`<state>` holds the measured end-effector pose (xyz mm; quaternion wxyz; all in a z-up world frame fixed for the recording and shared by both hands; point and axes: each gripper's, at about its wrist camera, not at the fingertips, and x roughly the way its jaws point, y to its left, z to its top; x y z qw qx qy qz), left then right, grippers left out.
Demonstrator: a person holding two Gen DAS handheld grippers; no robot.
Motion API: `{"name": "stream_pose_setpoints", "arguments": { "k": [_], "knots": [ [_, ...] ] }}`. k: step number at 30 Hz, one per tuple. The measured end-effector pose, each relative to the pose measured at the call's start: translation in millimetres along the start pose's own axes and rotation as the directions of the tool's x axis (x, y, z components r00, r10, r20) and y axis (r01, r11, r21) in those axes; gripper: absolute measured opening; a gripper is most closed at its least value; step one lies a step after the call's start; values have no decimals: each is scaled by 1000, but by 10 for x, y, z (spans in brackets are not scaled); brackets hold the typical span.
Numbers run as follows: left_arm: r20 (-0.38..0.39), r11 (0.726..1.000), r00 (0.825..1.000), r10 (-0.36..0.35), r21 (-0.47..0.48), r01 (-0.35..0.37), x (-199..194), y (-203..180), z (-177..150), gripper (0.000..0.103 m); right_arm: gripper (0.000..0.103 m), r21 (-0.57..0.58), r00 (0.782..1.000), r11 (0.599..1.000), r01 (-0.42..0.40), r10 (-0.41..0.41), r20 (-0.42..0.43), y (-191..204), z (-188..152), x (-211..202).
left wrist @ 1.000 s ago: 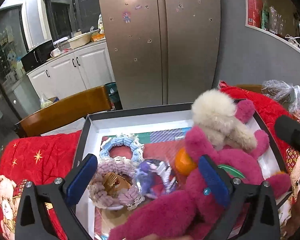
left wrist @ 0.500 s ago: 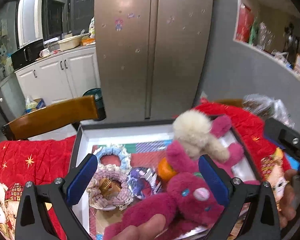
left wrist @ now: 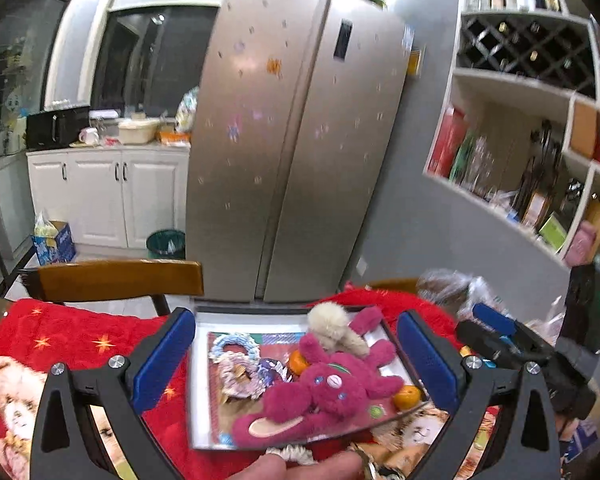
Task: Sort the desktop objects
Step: 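Move both open tools back over the cluttered bedspread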
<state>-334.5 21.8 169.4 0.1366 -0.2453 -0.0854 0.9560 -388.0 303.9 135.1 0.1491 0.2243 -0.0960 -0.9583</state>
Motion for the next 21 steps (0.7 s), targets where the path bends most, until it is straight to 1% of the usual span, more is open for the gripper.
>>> {"name": "stream_pose_setpoints", "arguments": {
  "k": [2,4,5,7,10,11,13,15,16,19,21],
  "knots": [
    [29,1000,1000,-3,7,3,-302,69,-12,103,103,-58,1000,998,25,-24,8,238,-8,-216],
    [24,999,999,25,22,-26,-509,155,-39,103,103,-94,999,995,24,-21,34,423,-26,-411],
    [18,998,998,56,20,-57,-624,219,-69,103,103,-109,999,994,10,-7,35,532,-39,-509],
    [21,995,995,96,-3,-96,-842,371,-148,103,103,-101,999,994,-33,37,39,676,-75,-677],
    [10,993,993,119,-26,-119,-1037,534,-306,103,103,-57,991,991,-120,123,51,841,-218,-939],
    [4,991,991,133,-31,-132,-1103,587,-396,103,103,-58,989,989,-137,141,55,887,-275,-1004],
    [-14,987,987,159,-27,-159,-1189,641,-595,103,103,-67,987,987,-146,150,60,1005,-411,-1127],
    [-46,983,982,182,-16,-183,-1256,666,-860,103,103,-77,986,985,-152,156,53,1123,-607,-1187],
    [-67,981,979,192,-13,-193,-1255,669,-1034,103,103,-72,987,986,-150,154,48,1187,-765,-1207],
    [-131,983,974,183,-2,-185,-1210,659,-1401,103,103,-82,991,987,-136,136,-2,1305,-1127,-1153],
    [-186,985,967,172,-2,-175,-1099,633,-1644,103,103,-100,992,988,-122,118,-48,1382,-1433,-1093]
  ]
}}
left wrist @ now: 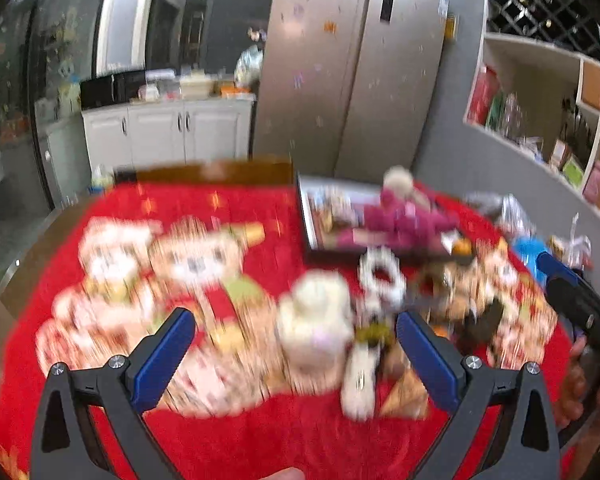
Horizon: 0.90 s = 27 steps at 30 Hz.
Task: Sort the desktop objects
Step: 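Move both open tools back over the cluttered bedspread, then lower the left tool toward the white fluffy strip while the right tool approaches a paper triangle packet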
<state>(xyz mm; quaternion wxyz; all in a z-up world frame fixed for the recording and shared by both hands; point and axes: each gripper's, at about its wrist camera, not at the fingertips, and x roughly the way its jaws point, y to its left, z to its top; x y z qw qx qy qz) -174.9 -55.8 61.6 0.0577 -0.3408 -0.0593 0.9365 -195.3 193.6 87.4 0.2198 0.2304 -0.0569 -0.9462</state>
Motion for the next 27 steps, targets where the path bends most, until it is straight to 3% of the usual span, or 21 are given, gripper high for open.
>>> {"name": "stream_pose_setpoints", "arguments": {
  "k": [4,8,15,18,21,27],
  "knots": [
    [-95,999,995,-12,51,16,329,-152,-299,103,103,26,997,999,-21,23,-78,55,-435,136],
    [-133,996,990,-39,69,49,464,-227,-432,103,103,94,991,995,-24,36,-127,-54,-705,184],
    [-156,994,987,-23,104,40,573,-290,-547,103,103,183,984,982,-46,75,-158,-264,-792,284],
    [-178,994,984,-6,108,26,658,-268,-598,103,103,215,964,970,-110,157,-216,-225,-866,437],
    [-206,994,978,-4,104,26,738,-230,-622,103,103,218,955,965,-147,196,-221,-165,-873,478],
    [-231,994,973,2,109,24,818,-218,-631,103,102,239,941,961,-136,201,-271,-127,-929,619]
  ]
}}
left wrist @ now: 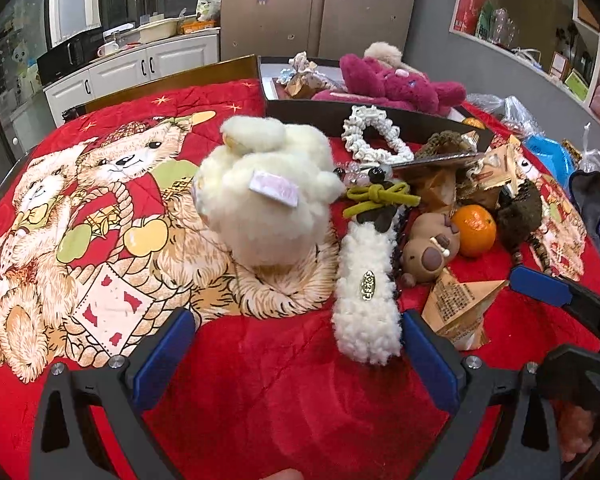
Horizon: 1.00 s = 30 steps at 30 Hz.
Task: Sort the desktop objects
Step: 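Lower the left tool toward the white fluffy strip while the right tool approaches a paper triangle packet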
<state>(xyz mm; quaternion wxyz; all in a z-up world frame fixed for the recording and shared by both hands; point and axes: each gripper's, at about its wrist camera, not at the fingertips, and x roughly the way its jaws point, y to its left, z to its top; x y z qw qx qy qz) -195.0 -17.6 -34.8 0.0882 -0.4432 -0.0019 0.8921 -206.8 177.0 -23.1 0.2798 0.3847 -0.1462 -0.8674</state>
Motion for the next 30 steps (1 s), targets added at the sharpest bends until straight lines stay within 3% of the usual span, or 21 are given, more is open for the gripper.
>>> {"name": "stream_pose_setpoints", "arguments": {
  "k": [7,13,17,23,25,28,30],
  "knots": [
    [-22,999,999,28,39,-27,48,-35,-8,103,96,27,998,999,18,-16,-64,5,26,204],
    [-27,998,999,42,51,-41,60,-47,-10,103,80,39,996,999,28,-24,-90,1,43,318],
    [-27,997,998,49,58,-47,62,-65,-9,103,55,47,994,998,48,-43,-99,-17,51,359],
    [-25,998,999,35,47,-34,57,-49,-9,102,36,58,993,997,51,-44,-108,-51,48,386],
    [-18,998,999,32,55,-31,44,-68,-11,97,33,52,993,998,48,-42,-107,-40,46,393],
    [5,996,1000,17,87,-17,-1,-140,-31,77,32,50,993,998,38,-33,-109,-31,48,409],
    [17,993,1000,-2,116,0,-34,-207,-49,51,31,54,993,998,34,-28,-111,-32,48,420]
  ]
}}
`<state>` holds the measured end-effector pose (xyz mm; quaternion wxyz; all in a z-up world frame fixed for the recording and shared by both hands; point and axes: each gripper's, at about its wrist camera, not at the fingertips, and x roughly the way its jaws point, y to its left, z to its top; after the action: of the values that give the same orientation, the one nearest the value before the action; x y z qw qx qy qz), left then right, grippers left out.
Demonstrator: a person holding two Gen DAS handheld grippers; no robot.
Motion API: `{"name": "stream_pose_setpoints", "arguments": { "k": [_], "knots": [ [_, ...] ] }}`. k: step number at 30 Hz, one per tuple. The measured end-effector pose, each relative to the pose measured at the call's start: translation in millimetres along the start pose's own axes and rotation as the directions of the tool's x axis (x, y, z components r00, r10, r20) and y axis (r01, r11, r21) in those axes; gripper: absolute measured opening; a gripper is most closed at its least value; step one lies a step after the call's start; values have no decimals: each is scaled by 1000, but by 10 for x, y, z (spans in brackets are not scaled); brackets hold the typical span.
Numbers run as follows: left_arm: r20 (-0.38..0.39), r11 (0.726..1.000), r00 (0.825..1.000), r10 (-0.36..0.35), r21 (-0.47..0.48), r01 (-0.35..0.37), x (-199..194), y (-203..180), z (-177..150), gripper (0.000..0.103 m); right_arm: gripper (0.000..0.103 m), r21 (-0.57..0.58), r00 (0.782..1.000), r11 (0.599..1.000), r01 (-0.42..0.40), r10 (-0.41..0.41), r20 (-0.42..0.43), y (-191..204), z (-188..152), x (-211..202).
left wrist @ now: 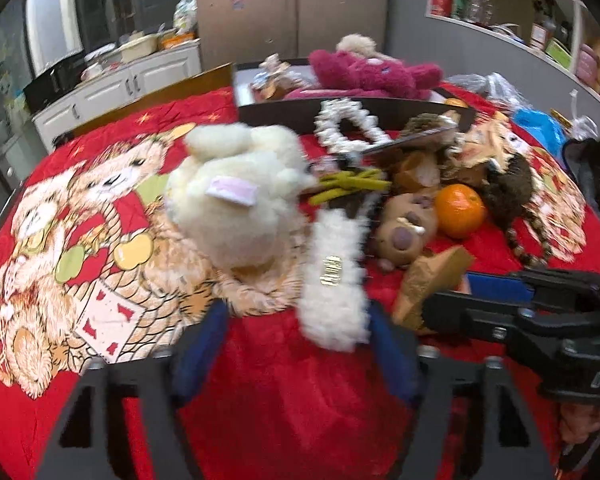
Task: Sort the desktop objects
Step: 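Lower the left tool toward the white fluffy strip while the right tool approaches a paper triangle packet, then grasp the white fluffy strip with the left tool while the right tool grasps the paper triangle packet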
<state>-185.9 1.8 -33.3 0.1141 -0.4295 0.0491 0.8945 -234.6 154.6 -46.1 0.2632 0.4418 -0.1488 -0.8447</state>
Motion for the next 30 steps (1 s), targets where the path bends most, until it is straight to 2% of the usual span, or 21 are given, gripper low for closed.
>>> {"name": "stream_pose_setpoints", "arguments": {
  "k": [1,2,5,9,14,18,23,30],
  "knots": [
    [7,1000,1000,-1,12,1,-16,-38,-8,44,31,-1,1000,1000,-1,1,1,4,-3,2],
    [12,1000,1000,-2,30,2,-30,-87,-15,28,31,0,1000,1000,-2,2,1,5,-5,7],
    [21,997,999,24,67,-25,-41,-194,-31,28,31,-2,1000,1000,-2,2,2,12,-28,13],
    [18,999,1000,6,46,-7,-37,-157,-32,28,30,-11,1000,1000,3,-3,7,33,-28,15],
    [25,998,1000,16,52,-18,-63,-159,-51,28,30,-64,999,998,23,-21,34,127,-60,-68],
    [26,999,1000,8,42,-10,-72,-157,-57,28,30,-130,996,989,72,-64,64,264,-90,-126],
    [38,1000,999,-1,17,1,-122,-130,-78,28,30,-161,992,981,103,-89,92,356,-122,-242],
    [109,1000,994,20,18,-22,-372,-172,-65,28,30,-212,980,966,147,-114,163,598,-110,-483]
  ]
}}
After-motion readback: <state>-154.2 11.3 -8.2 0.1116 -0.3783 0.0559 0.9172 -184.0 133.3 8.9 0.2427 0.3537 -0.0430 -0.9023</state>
